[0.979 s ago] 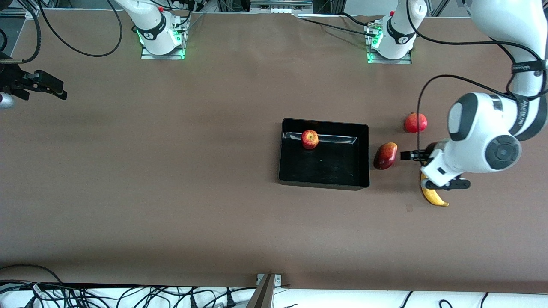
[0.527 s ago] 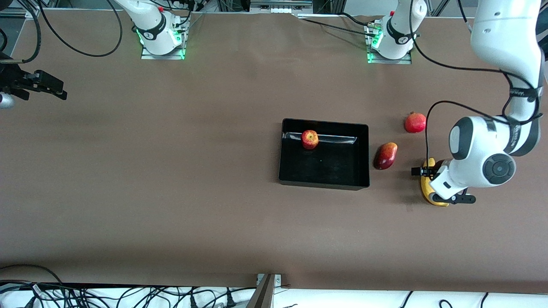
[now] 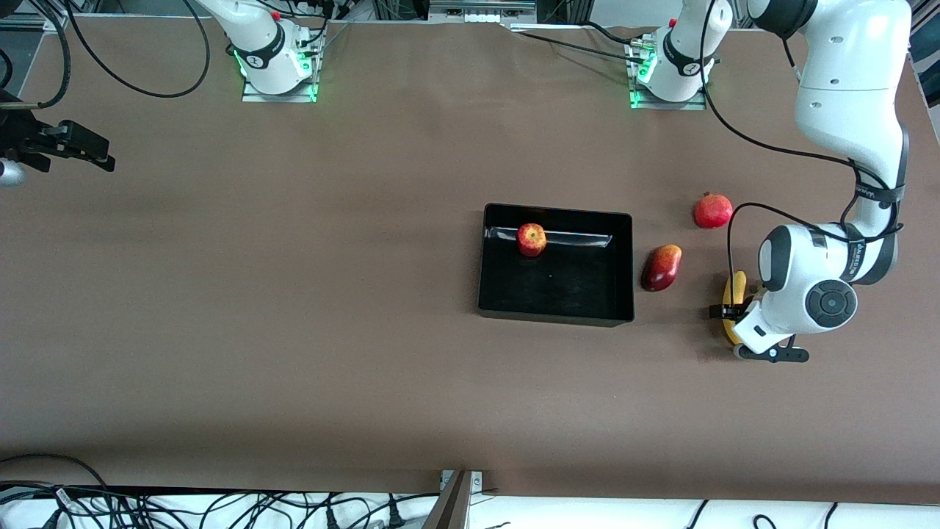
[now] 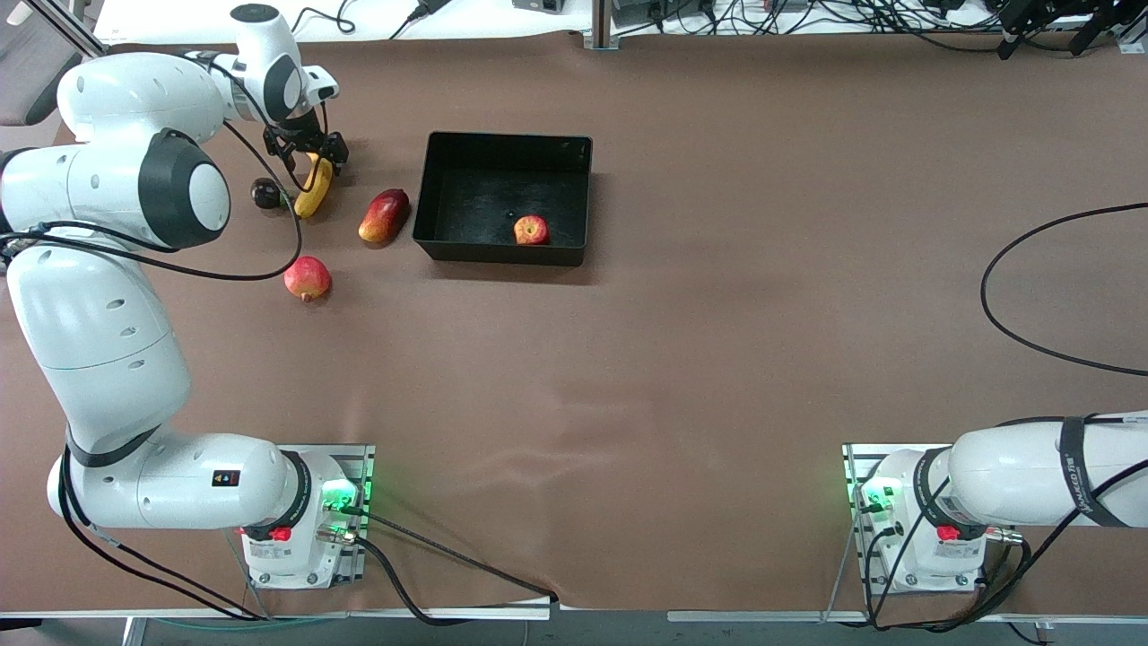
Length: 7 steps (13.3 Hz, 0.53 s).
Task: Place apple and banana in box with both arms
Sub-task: 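Move the left gripper to the yellow banana and grasp it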
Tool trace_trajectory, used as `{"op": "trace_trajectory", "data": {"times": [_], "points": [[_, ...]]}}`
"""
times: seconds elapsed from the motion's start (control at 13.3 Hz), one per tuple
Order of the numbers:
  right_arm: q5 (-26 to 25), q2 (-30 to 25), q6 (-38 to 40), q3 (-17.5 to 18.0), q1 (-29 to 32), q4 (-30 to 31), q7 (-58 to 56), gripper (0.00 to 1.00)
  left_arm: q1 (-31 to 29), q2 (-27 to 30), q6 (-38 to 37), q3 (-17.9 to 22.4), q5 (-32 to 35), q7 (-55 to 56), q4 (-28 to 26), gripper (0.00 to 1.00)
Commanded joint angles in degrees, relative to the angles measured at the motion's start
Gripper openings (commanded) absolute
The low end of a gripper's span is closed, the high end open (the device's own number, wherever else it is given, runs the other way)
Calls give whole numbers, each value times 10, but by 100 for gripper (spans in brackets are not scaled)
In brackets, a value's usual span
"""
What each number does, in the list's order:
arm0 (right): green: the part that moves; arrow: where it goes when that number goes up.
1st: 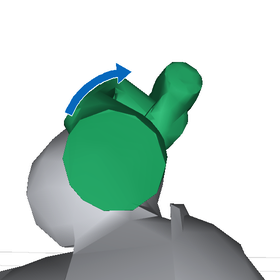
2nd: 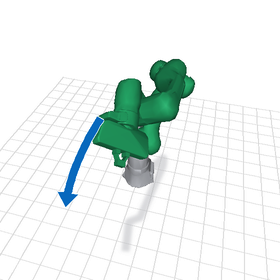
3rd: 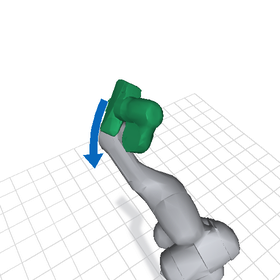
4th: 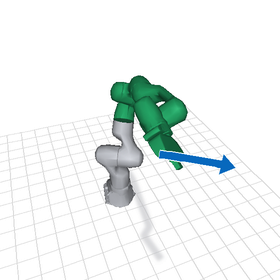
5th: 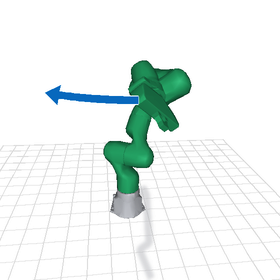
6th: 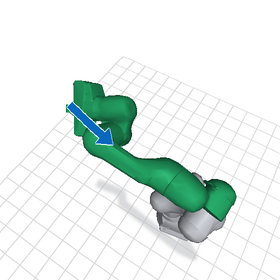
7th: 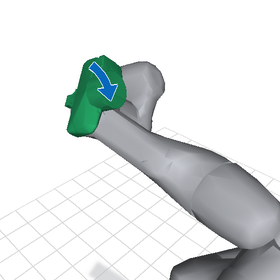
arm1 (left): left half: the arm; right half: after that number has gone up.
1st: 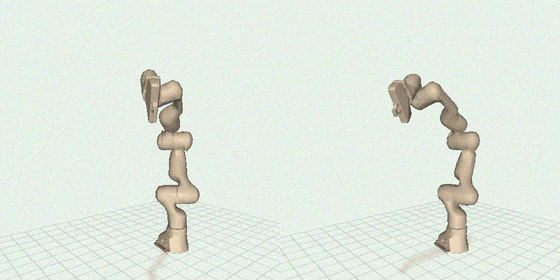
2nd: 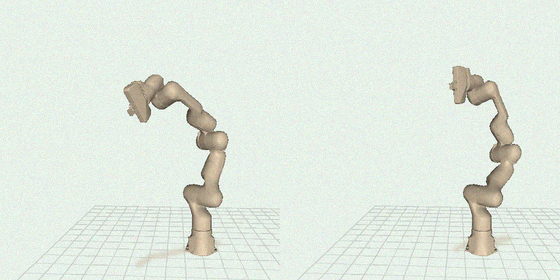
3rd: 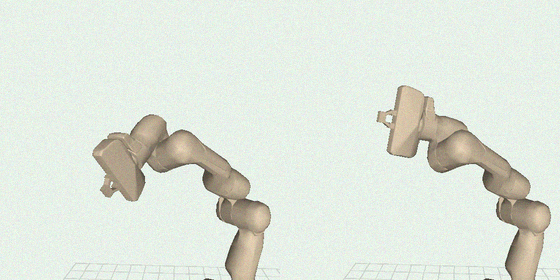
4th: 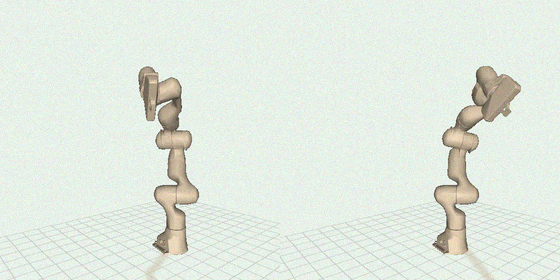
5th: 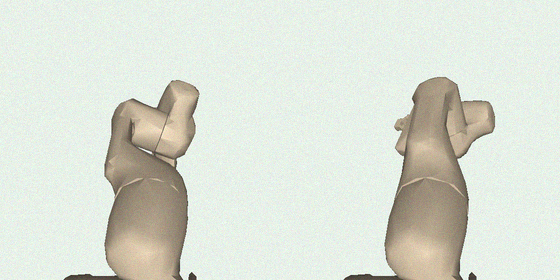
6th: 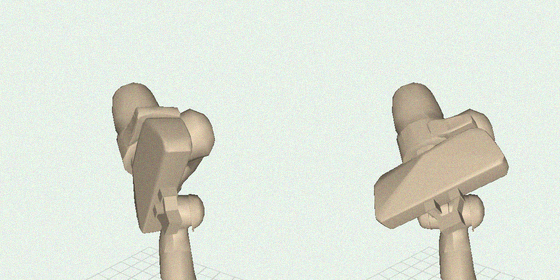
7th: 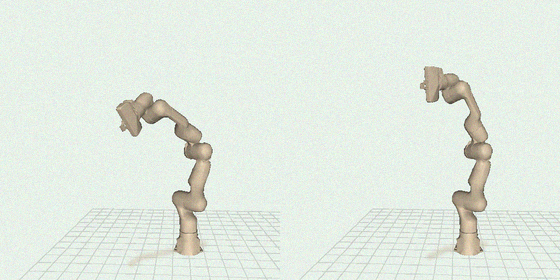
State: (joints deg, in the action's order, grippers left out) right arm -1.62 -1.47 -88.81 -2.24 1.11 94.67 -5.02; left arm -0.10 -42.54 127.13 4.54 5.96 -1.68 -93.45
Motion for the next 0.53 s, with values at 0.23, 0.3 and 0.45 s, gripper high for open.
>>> {"op": "trace_trajectory", "data": {"times": [0.23,0.3,0.45], "points": [[10,0,7,-2,-2,-5,4,100,-3,-10,16,-1,-14,26,-1,16],[10,0,7,-2,-2,-5,4,100,-3,-9,15,0,-13,26,-2,0],[10,0,7,-2,-1,-5,4,100,-1,-6,11,-1,-13,24,-2,0]]}}
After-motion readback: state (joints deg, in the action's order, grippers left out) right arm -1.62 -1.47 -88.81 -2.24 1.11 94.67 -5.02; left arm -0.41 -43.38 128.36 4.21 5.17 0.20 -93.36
